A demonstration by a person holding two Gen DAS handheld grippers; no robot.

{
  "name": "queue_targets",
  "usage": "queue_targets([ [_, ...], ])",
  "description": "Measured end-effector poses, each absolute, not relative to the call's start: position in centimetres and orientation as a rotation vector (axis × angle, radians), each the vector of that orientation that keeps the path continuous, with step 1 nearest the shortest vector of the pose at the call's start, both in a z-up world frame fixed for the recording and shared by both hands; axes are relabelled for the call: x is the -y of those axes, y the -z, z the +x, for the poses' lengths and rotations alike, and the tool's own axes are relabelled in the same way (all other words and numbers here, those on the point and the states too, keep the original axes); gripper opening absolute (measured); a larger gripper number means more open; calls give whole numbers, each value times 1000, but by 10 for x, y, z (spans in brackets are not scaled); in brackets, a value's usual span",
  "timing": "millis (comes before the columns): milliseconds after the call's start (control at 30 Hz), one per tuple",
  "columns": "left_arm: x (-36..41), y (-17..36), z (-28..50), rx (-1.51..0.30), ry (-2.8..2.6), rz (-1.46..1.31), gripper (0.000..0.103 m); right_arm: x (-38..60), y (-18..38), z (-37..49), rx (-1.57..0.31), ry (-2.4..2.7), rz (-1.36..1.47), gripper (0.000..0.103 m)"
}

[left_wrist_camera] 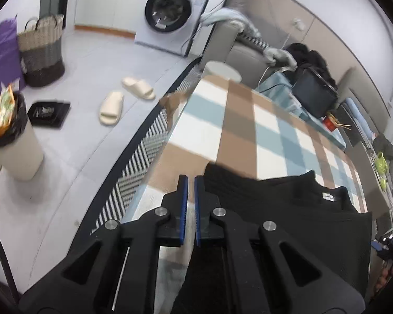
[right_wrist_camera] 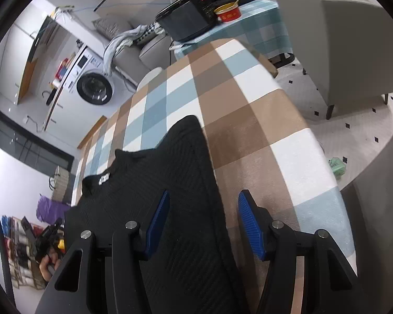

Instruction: Fold small clothes

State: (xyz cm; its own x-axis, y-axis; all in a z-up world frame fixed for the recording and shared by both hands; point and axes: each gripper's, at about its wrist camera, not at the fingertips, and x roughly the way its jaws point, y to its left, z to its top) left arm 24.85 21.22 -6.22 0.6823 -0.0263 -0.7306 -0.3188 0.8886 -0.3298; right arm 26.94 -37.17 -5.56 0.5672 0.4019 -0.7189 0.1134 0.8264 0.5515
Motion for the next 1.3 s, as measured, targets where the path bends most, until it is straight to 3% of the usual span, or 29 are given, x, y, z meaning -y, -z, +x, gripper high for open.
queue_targets([
  [67, -211, 66, 250, -830, -149, -462, 4, 367, 58, 274, -973, -200, 572, 56],
  [100, -209, 66, 251, -844, -145, -448, 12, 365, 59, 276, -974, -204, 562, 56],
  [200, -200, 71, 254, -870, -109, -445, 50, 362, 65, 288, -980, -220, 565, 56],
  [233, -197, 72, 255, -865, -98, -439, 53, 362, 67, 291, -982, -224, 573, 56],
  [300, -191, 73, 258, -863, -88, -420, 53, 360, 69, 297, -976, -238, 576, 56],
  [367, -186, 76, 262, -868, -76, -417, 53, 359, 70, 303, -957, -256, 571, 47],
  [400, -184, 76, 263, -863, -68, -419, 43, 358, 70, 305, -950, -267, 570, 33],
  [433, -182, 77, 264, -855, -64, -418, 19, 357, 70, 306, -947, -277, 568, 23],
  [467, -180, 77, 265, -849, -62, -416, 9, 356, 69, 306, -938, -284, 566, 19],
  [533, -179, 73, 263, -826, -43, -419, 3, 352, 62, 303, -902, -298, 529, 6],
  [833, -182, 36, 245, -709, -29, -430, 3, 349, 10, 285, -706, -359, 461, 5],
  [1100, -187, 38, 264, -737, -103, -409, 3, 348, 16, 312, -733, -271, 444, 5],
  [1267, -189, 57, 262, -816, -157, -396, 14, 350, 46, 321, -891, -200, 434, 17],
  [1300, -190, 58, 258, -822, -157, -398, 21, 352, 47, 317, -891, -202, 446, 28],
])
